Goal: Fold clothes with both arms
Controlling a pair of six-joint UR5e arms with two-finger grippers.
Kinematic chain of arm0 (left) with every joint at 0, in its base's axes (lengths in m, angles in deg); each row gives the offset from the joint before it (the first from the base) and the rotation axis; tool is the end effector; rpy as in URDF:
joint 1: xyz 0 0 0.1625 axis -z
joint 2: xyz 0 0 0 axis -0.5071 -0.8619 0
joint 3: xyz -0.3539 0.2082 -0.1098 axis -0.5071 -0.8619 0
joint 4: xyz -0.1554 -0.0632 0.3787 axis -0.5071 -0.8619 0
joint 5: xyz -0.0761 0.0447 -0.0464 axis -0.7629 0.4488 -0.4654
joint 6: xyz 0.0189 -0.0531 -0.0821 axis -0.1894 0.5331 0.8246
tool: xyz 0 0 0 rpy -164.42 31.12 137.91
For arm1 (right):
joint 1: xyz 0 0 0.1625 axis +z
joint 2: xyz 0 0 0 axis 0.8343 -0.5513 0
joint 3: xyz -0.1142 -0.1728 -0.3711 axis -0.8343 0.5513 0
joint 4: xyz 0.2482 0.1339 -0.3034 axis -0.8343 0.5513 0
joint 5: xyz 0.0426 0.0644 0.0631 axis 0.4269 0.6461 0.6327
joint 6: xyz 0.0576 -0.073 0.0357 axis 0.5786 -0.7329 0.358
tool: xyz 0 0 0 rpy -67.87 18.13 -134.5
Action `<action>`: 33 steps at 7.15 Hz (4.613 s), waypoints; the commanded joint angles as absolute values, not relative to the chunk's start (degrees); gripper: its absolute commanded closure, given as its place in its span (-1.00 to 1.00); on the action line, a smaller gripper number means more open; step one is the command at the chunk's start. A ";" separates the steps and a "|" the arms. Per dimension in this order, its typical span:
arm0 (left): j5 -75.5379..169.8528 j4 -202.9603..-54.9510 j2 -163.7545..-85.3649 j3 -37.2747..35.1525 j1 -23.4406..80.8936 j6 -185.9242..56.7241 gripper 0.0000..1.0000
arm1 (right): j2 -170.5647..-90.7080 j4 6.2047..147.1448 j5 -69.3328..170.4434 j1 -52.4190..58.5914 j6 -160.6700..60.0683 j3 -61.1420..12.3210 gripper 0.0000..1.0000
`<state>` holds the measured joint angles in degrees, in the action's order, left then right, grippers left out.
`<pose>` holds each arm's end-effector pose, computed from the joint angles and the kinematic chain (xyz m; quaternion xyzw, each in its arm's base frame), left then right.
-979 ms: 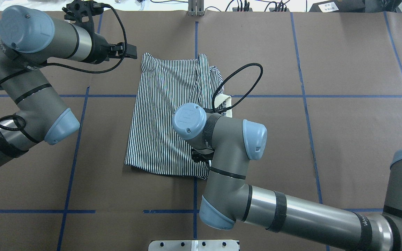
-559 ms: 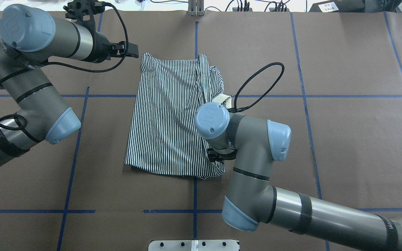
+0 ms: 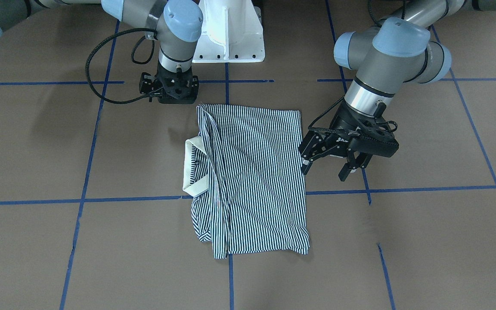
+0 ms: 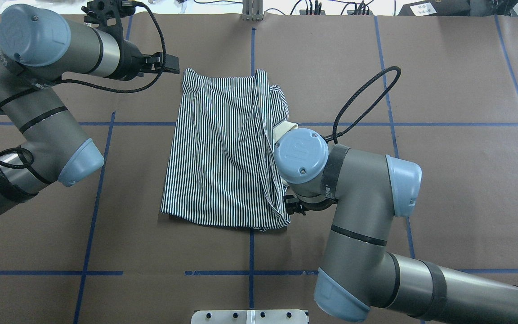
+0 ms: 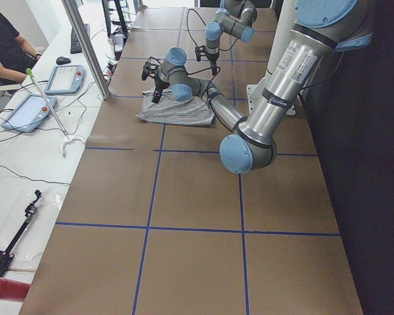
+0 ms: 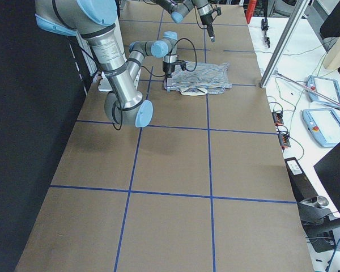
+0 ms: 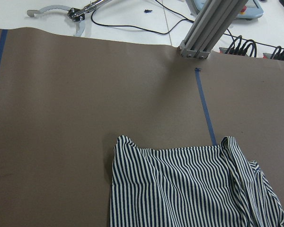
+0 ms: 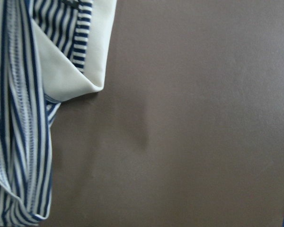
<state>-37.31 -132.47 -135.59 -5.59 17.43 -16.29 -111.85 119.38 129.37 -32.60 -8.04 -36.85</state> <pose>0.3648 -0.5617 0.2452 0.2347 0.4988 -0.0766 0.8308 -0.5277 -0.3579 0.2208 0.0100 -0.2364 -0.0839 0.9680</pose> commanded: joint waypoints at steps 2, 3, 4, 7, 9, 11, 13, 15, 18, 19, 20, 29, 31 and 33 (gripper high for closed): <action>-37.31 -132.47 -135.29 -5.63 17.43 -16.31 -1.00 | -102.76 112.54 128.52 -32.55 -9.15 -23.63 -1.00; -37.31 -132.47 -135.29 -5.63 17.43 -16.31 -1.00 | -102.58 112.43 128.69 -32.90 -9.15 -22.39 -1.00; -37.31 -132.47 -135.29 -5.63 17.43 -16.31 -1.00 | -102.58 112.34 128.78 -33.25 -9.15 -21.69 -1.00; -37.31 -132.47 -135.20 -5.63 17.43 -16.31 -1.00 | -102.66 111.38 128.96 -33.34 -9.06 -19.49 -1.00; -37.31 -132.47 -135.20 -5.63 17.43 -16.31 -1.00 | -102.93 111.11 129.05 -33.43 -8.97 -18.60 -1.00; -37.31 -132.47 -135.37 -5.63 17.43 -16.31 -1.00 | -103.28 111.28 129.13 -33.43 -9.06 -18.34 -1.00; -37.39 -132.47 -135.73 -5.63 17.43 -16.31 -1.00 | -104.76 111.29 129.40 -33.34 -9.15 -18.60 -1.00; -37.31 -132.47 -135.99 -5.63 17.43 -16.23 -1.00 | -109.58 111.55 129.49 -33.17 -9.23 -22.35 -1.00; -37.39 -132.47 -136.08 -5.98 17.17 -14.12 -1.00 | -114.09 111.73 131.67 -31.85 -9.41 -30.99 -1.00; -37.31 -132.47 -135.90 -5.98 17.17 -14.12 -1.00 | -113.74 110.42 131.16 -31.85 -9.32 -30.65 -1.00; -37.39 -132.47 -135.90 -5.98 17.17 -14.12 -1.00 | -113.39 105.62 130.98 -31.76 -8.71 -30.21 -1.00; -37.39 -132.56 -135.64 -5.98 17.34 -14.29 -1.00 | -110.93 87.16 130.45 -32.81 -8.01 -23.29 -0.02; -37.31 -132.56 -135.55 -5.89 17.43 -14.38 -1.00 | -110.93 82.29 130.71 -32.73 -7.83 -20.71 0.23; -37.31 -132.47 -135.64 -5.89 17.43 -14.38 -1.00 | -110.93 82.89 130.98 -32.73 -7.83 -21.06 0.48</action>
